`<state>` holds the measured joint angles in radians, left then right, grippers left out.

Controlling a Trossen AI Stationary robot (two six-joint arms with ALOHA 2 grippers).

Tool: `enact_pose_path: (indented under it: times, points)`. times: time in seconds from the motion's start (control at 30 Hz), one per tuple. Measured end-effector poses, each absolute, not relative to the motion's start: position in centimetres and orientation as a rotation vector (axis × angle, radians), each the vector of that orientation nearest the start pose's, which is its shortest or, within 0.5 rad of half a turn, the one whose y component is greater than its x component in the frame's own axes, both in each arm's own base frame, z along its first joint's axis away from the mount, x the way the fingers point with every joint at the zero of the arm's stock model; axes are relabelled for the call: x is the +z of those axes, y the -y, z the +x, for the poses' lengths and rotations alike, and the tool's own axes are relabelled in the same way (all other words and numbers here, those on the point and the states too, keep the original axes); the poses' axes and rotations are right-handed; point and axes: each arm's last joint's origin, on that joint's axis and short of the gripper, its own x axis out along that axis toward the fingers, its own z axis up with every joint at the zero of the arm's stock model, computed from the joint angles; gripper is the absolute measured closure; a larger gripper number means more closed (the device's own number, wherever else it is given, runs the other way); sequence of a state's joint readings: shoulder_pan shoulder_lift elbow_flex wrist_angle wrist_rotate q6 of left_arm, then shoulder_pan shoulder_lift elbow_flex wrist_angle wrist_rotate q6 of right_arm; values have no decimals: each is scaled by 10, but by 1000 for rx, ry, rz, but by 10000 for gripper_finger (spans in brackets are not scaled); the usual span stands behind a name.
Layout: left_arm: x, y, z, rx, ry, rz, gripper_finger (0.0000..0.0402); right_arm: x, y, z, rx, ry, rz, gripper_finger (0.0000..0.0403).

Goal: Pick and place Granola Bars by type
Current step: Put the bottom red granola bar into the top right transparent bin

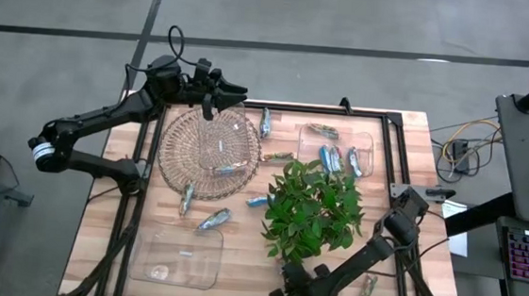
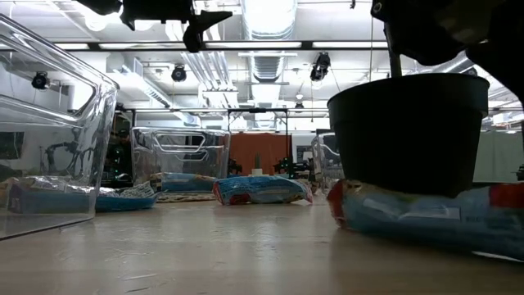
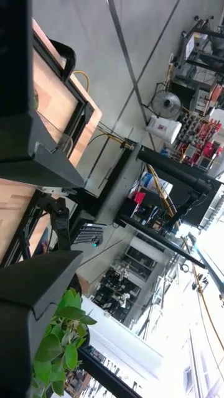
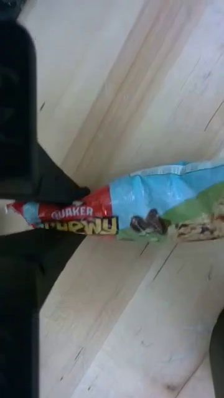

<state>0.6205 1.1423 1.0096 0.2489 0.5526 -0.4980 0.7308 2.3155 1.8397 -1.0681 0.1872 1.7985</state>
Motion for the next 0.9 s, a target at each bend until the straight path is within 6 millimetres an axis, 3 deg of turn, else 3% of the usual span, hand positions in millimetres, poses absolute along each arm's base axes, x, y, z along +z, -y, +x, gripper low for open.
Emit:
enact_pose_path:
  times: [0.4,0.7,0.9]
  points:
    - [381,-135,215,42,111,-433,244,173,-311,310,-813,-1210,849,384]
    - [381,-135,215,42,111,-433,244,214,-317,270,-852,-1274,857,385]
    - [381,-135,215,42,111,-433,244,240,-309,236,-988,-1338,795,386]
